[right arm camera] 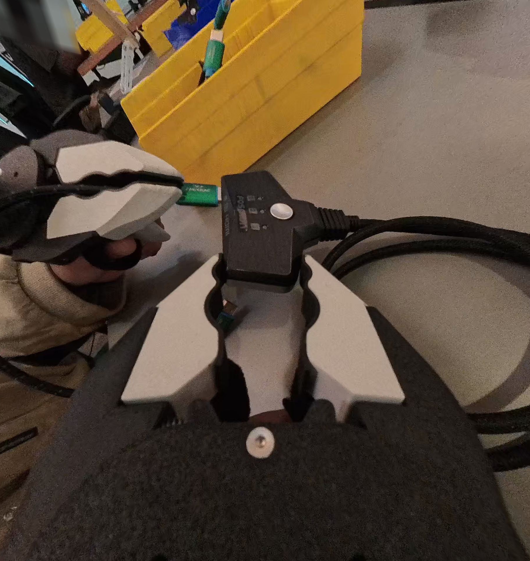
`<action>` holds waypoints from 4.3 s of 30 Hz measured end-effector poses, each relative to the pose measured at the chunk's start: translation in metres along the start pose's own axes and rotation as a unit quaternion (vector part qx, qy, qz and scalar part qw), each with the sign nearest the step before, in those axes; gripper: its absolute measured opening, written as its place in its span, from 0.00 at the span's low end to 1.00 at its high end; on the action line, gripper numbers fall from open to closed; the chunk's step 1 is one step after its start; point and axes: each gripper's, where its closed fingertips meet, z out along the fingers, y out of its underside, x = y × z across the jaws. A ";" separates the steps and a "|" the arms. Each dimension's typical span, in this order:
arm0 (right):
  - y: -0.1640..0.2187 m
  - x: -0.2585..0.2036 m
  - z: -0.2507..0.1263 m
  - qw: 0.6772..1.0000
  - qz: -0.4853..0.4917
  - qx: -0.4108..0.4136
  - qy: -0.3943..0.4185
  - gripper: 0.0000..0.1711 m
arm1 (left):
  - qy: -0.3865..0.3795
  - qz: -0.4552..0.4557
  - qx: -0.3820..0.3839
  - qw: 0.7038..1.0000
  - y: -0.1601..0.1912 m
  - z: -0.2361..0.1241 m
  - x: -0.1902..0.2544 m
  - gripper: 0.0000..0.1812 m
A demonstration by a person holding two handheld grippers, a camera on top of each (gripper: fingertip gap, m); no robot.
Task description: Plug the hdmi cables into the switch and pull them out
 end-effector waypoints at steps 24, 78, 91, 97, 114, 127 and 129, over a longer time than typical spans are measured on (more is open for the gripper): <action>-0.015 -0.005 -0.001 0.998 -0.022 0.049 0.044 0.28 | -0.018 -0.094 -0.033 0.995 0.018 0.009 -0.012 0.12; -0.022 0.029 -0.082 0.980 -0.054 0.127 0.146 0.28 | -0.104 0.007 -0.240 0.965 0.038 -0.079 -0.279 0.04; -0.028 0.035 -0.093 0.975 -0.059 0.144 0.160 0.28 | 0.037 0.040 -0.207 0.977 -0.142 -0.177 -0.140 0.04; -0.032 0.044 -0.104 0.973 -0.040 0.163 0.161 0.28 | 0.152 -0.002 -0.341 0.927 -0.010 -0.110 -0.035 0.04; -0.034 0.059 -0.122 0.970 -0.004 0.193 0.151 0.28 | 0.136 0.002 -0.247 0.959 0.076 0.036 0.049 0.04; -0.033 0.060 -0.118 0.972 -0.008 0.185 0.145 0.28 | 0.189 -0.080 -0.259 0.944 0.086 0.026 0.052 0.07; -0.032 0.060 -0.117 0.972 -0.010 0.183 0.146 0.29 | 0.188 -0.094 -0.266 0.941 0.087 0.027 0.051 0.04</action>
